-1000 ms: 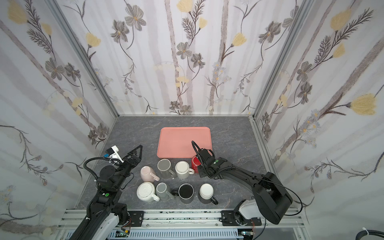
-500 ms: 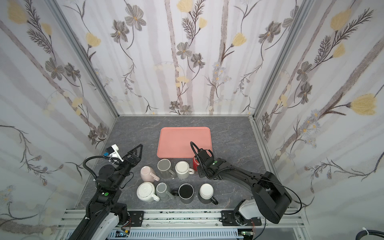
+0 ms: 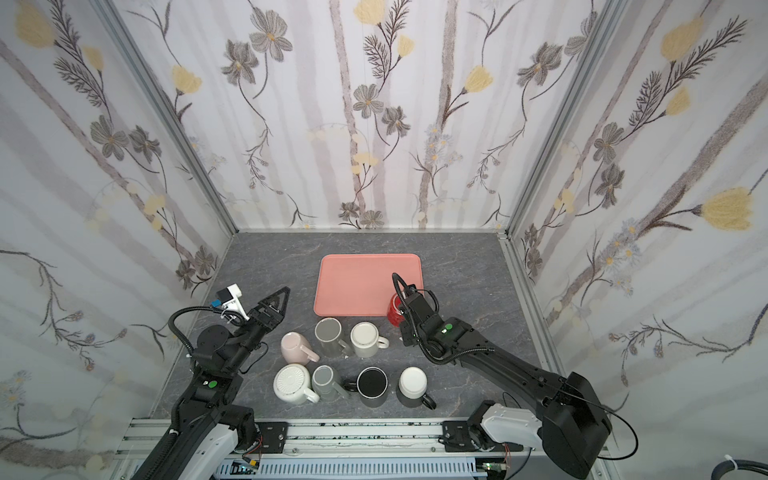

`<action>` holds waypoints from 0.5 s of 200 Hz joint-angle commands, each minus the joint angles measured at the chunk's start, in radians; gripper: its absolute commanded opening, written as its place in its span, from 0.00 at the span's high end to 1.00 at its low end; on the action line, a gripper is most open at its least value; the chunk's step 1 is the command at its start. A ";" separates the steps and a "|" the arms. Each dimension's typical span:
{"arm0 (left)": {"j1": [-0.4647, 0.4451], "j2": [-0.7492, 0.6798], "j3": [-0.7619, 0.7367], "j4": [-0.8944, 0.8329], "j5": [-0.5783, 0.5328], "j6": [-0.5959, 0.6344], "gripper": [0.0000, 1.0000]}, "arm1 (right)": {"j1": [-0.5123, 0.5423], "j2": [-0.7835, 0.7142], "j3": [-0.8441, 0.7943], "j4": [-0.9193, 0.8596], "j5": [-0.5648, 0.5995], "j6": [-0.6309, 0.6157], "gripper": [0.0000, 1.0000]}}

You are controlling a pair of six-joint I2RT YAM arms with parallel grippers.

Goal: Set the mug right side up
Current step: 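Lift the red mug and rotate it toward the left gripper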

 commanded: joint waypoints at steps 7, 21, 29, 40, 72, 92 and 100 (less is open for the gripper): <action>-0.002 0.019 0.012 0.121 0.102 -0.017 0.00 | 0.000 -0.022 0.066 0.191 -0.041 -0.018 1.00; -0.002 0.033 0.005 0.183 0.149 -0.032 0.00 | 0.000 -0.015 0.095 0.299 -0.125 -0.012 1.00; -0.003 0.039 0.005 0.214 0.172 -0.043 0.00 | 0.000 -0.005 0.110 0.367 -0.192 -0.006 1.00; -0.004 0.048 0.002 0.262 0.201 -0.053 0.00 | 0.003 0.015 0.124 0.488 -0.295 0.025 1.00; -0.004 0.072 -0.007 0.404 0.289 -0.093 0.02 | 0.003 0.089 0.149 0.792 -0.510 0.147 1.00; -0.005 0.097 -0.003 0.470 0.335 -0.107 0.08 | 0.009 0.140 0.155 0.962 -0.608 0.232 1.00; -0.007 0.107 -0.004 0.502 0.348 -0.117 0.11 | 0.011 0.158 0.160 1.010 -0.630 0.260 1.00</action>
